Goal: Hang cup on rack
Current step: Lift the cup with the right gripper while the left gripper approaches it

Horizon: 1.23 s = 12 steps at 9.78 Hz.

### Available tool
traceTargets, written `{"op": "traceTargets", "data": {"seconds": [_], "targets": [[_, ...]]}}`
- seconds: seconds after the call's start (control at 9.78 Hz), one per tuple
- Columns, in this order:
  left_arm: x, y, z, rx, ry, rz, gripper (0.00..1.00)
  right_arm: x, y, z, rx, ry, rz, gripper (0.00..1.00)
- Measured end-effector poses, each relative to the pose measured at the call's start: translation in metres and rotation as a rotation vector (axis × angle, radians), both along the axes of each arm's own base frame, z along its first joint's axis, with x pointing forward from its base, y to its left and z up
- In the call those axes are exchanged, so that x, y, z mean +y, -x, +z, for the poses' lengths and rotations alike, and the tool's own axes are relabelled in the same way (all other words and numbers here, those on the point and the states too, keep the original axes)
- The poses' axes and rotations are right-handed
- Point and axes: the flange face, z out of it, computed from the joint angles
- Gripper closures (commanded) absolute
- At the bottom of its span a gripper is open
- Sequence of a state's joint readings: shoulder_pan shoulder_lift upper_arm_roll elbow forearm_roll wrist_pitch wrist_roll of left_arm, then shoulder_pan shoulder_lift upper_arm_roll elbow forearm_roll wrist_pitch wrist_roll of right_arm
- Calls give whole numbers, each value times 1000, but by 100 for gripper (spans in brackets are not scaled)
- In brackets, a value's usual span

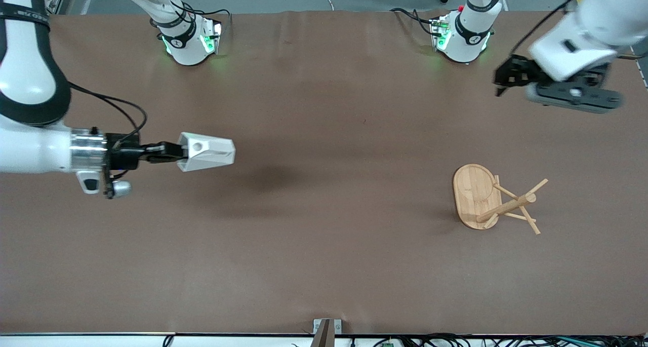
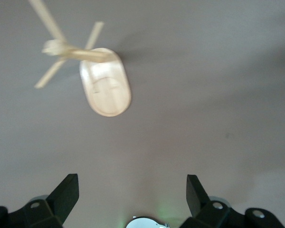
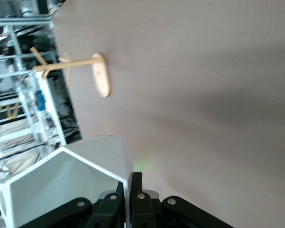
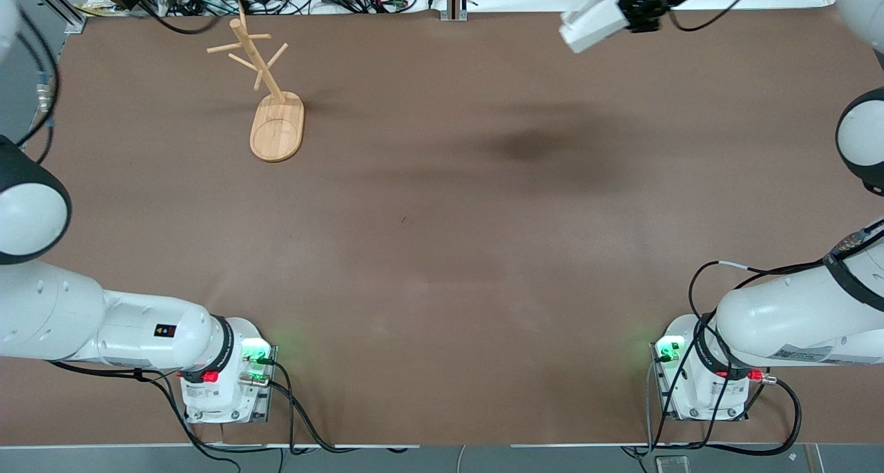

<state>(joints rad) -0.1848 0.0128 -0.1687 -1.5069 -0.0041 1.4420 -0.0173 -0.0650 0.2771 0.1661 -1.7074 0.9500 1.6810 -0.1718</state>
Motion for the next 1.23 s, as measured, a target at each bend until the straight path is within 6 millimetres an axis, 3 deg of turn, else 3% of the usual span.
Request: {"op": "traceTargets", "data": {"seconds": [0.2, 0.41, 0.61, 0.82, 1.23], "targets": [[-88, 28, -11, 22, 54, -149, 0, 62, 17, -15, -17, -147, 24, 100], [-144, 54, -1, 1, 109, -261, 0, 109, 39, -36, -20, -283, 22, 100], [-199, 83, 12, -46, 149, -415, 0, 137, 59, -53, -20, -418, 9, 100], [-232, 85, 7, -112, 199, -549, 0, 159, 73, -58, -8, -474, 18, 100], [-254, 60, -11, -214, 254, -736, 0, 186, 86, -51, 10, -520, 34, 100]]}}
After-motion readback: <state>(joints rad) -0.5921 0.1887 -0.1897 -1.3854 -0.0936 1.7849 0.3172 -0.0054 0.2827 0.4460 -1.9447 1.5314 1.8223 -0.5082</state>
